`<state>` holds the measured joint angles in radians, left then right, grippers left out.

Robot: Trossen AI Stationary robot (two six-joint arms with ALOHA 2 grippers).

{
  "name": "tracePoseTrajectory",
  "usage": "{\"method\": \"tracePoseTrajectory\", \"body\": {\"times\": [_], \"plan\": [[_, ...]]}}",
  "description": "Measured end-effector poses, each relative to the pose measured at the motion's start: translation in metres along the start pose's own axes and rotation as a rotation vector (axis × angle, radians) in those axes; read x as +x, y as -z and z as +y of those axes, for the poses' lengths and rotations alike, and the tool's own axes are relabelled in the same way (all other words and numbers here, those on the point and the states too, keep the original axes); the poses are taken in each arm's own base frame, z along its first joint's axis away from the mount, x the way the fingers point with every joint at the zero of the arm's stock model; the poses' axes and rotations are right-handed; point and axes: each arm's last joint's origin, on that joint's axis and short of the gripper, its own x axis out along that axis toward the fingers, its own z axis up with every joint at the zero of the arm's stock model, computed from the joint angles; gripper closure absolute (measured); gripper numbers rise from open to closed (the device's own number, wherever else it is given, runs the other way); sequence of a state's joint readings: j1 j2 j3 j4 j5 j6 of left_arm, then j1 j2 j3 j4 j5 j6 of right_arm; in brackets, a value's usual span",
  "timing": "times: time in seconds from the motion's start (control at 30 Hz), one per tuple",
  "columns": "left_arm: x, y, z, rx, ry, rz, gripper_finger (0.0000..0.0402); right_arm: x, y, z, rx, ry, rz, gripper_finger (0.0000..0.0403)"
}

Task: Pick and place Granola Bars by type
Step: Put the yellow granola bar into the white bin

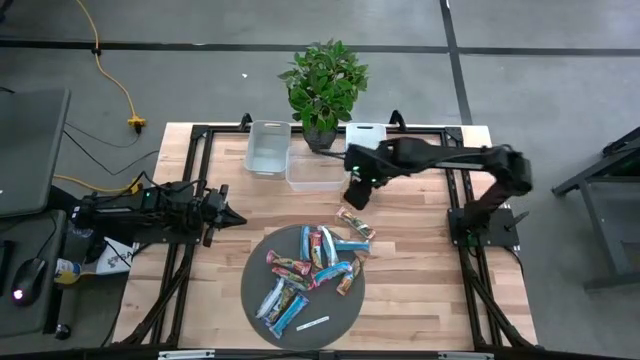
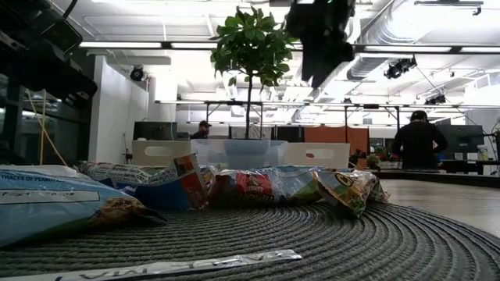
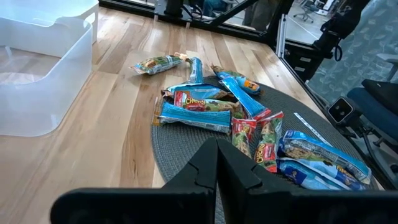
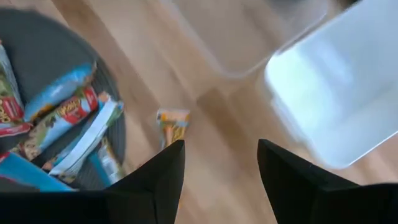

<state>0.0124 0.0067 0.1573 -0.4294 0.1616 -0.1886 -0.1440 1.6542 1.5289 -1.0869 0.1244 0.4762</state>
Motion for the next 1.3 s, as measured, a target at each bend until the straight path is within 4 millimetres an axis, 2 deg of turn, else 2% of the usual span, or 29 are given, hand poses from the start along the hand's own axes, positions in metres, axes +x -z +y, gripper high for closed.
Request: {"method": "tracePoseTrajectory", "body": {"times": [0.27,0.47,0.6,0.77,0.97,1.13,1.3], "plan": [[0.000,0.000,0.000,0.000,0.000,0.001,0.0401,0.033,-0.001,0.018,0.158,-0.034,0.201,0.0217],[0.000,0.000,0.000,0.000,0.001,0.001,0.0401,0.033,0.011,0.039,0.183,-0.019,0.203,0.0217],[0.000,0.000,0.000,0.000,0.001,0.001,0.0401,0.031,0.025,0.056,0.169,0.011,0.189,0.0217],[0.000,0.000,0.000,0.000,0.001,0.001,0.0401,0.048,0.051,0.073,0.174,0.035,0.182,0.0217],[0.000,0.000,0.000,0.000,0.005,0.002,0.0401,0.082,0.071,0.067,0.208,0.053,0.183,0.0216],[0.000,0.000,0.000,0.000,0.005,0.001,0.0401,0.096,0.068,0.062,0.193,-0.026,0.155,0.0197],[0.000,0.000,0.000,0.000,0.005,0.001,0.0401,0.101,0.066,0.050,0.189,0.000,0.173,0.0155]]}}
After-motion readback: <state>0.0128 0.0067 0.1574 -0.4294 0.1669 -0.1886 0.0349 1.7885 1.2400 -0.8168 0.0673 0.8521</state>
